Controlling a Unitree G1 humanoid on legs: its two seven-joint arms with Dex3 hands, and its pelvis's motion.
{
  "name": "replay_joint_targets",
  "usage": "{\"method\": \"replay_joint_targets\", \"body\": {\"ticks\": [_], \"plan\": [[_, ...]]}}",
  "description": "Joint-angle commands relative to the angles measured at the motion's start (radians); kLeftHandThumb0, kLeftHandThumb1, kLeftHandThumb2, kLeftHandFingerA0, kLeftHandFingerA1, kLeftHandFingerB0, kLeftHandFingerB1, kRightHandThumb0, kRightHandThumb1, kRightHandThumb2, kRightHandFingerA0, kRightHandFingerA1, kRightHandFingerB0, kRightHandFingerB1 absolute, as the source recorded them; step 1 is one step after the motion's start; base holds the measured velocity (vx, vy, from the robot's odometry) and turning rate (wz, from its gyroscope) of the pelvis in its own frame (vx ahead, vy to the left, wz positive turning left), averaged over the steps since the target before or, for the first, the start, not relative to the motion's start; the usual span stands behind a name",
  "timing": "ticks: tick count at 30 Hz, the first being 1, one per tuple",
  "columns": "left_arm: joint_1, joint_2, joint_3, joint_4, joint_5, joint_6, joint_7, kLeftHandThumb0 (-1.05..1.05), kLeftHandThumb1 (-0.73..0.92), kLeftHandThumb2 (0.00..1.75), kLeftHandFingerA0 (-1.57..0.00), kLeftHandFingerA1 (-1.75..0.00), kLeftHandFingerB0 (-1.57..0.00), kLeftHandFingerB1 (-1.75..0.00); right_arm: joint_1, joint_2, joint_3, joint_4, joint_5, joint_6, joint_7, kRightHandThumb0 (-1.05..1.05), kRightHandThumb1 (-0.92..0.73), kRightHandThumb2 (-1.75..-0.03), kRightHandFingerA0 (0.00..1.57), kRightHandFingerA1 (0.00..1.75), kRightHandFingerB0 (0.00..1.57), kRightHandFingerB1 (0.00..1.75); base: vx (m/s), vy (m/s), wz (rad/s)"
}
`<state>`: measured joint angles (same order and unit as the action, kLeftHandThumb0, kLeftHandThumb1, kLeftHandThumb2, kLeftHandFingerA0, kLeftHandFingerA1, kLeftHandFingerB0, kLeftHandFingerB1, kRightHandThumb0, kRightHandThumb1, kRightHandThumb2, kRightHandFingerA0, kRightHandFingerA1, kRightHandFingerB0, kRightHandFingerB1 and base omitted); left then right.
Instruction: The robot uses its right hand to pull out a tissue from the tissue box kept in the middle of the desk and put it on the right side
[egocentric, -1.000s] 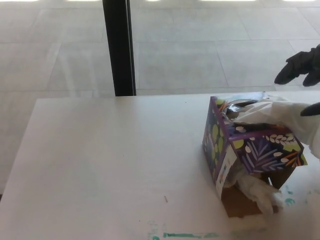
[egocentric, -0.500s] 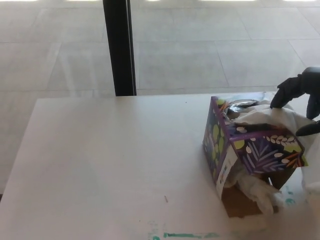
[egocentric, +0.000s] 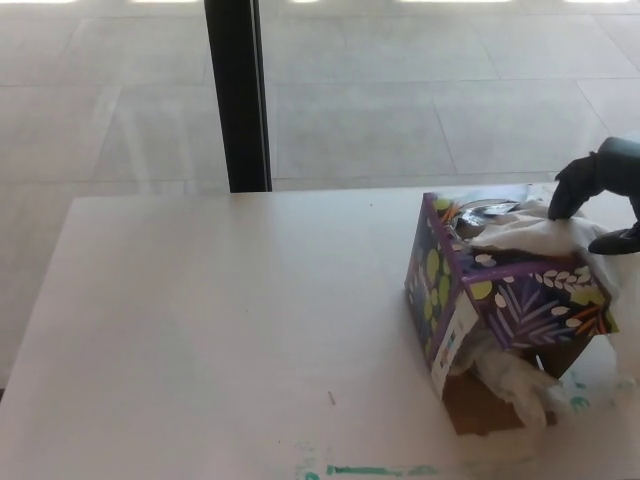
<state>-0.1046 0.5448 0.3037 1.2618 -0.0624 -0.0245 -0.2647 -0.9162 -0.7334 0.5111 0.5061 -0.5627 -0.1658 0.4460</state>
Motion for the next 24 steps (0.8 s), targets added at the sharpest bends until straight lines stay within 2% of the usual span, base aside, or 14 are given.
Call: {"method": "replay_joint_targets", "body": {"ticks": [1, 5, 7, 11, 12, 14, 16, 19, 24], "plan": [[0.026, 0.015, 0.006, 0.007, -0.01, -0.01, -0.001, -0.81, 0.92, 0.71, -0.6, -0.56, -0.44, -0.43, 0.063, 0.032, -0.014, 0.057, -0.139, -0.179, -0.424, -0.28, -0.62, -0.59, 0.84, 1.7, 0.86, 0.55, 0.0, 0.0, 0.0], [0.028, 0.015, 0.004, 0.003, -0.007, -0.015, 0.004, -0.82, 0.92, 0.71, -0.62, -0.57, -0.45, -0.44, 0.076, 0.033, -0.017, 0.057, -0.133, -0.217, -0.454, -0.3, -0.61, -0.58, 0.84, 1.73, 0.85, 0.56, 0.0, 0.0, 0.0], [0.028, 0.015, 0.001, 0.006, -0.004, -0.02, 0.009, -0.83, 0.92, 0.72, -0.62, -0.57, -0.46, -0.44, 0.09, 0.041, -0.024, 0.054, -0.118, -0.226, -0.456, -0.32, -0.61, -0.6, 0.86, 1.7, 0.93, 0.64, 0.0, 0.0, 0.0], [0.036, 0.011, 0.004, 0.005, -0.007, -0.016, 0.011, -0.81, 0.92, 0.73, -0.59, -0.55, -0.45, -0.44, 0.127, 0.041, -0.021, 0.03, -0.145, -0.211, -0.509, -0.34, -0.58, -0.59, 0.87, 1.72, 0.9, 0.67, 0.0, 0.0, 0.0], [0.037, 0.012, 0.002, 0.004, -0.005, -0.02, 0.011, -0.82, 0.92, 0.73, -0.59, -0.55, -0.45, -0.44, 0.133, 0.042, -0.021, 0.026, -0.153, -0.21, -0.533, -0.34, -0.58, -0.59, 0.89, 1.74, 0.9, 0.74, 0.0, 0.0, 0.0], [0.035, 0.013, 0.001, 0.001, -0.004, -0.018, 0.012, -0.82, 0.92, 0.73, -0.6, -0.54, -0.46, -0.43, 0.146, 0.047, -0.024, 0.019, -0.167, -0.204, -0.576, -0.35, -0.56, -0.59, 0.89, 1.73, 0.91, 0.68, 0.0, 0.0, 0.0], [0.04, 0.012, -0.003, -0.003, 0.0, -0.032, 0.015, -0.81, 0.92, 0.74, -0.61, -0.55, -0.46, -0.44, 0.158, 0.049, -0.023, 0.001, -0.17, -0.182, -0.563, -0.4, -0.56, -0.6, 0.89, 1.72, 0.9, 0.64, 0.0, 0.0, 0.0], [0.034, 0.011, 0.006, 0.001, -0.009, -0.011, 0.016, -0.83, 0.92, 0.71, -0.61, -0.56, -0.46, -0.44, 0.173, 0.051, -0.011, 0.001, -0.193, -0.187, -0.597, -0.36, -0.56, -0.6, 0.91, 1.71, 0.91, 0.59, 0.0, 0.0, 0.0], [0.042, 0.009, -0.002, -0.004, -0.003, -0.017, 0.009, -0.83, 0.92, 0.73, -0.6, -0.55, -0.45, -0.44, 0.196, 0.05, -0.01, 0.009, -0.193, -0.214, -0.623, -0.37, -0.55, -0.6, 0.95, 1.71, 0.92, 0.61, 0.0, 0.0, 0.0]]}}
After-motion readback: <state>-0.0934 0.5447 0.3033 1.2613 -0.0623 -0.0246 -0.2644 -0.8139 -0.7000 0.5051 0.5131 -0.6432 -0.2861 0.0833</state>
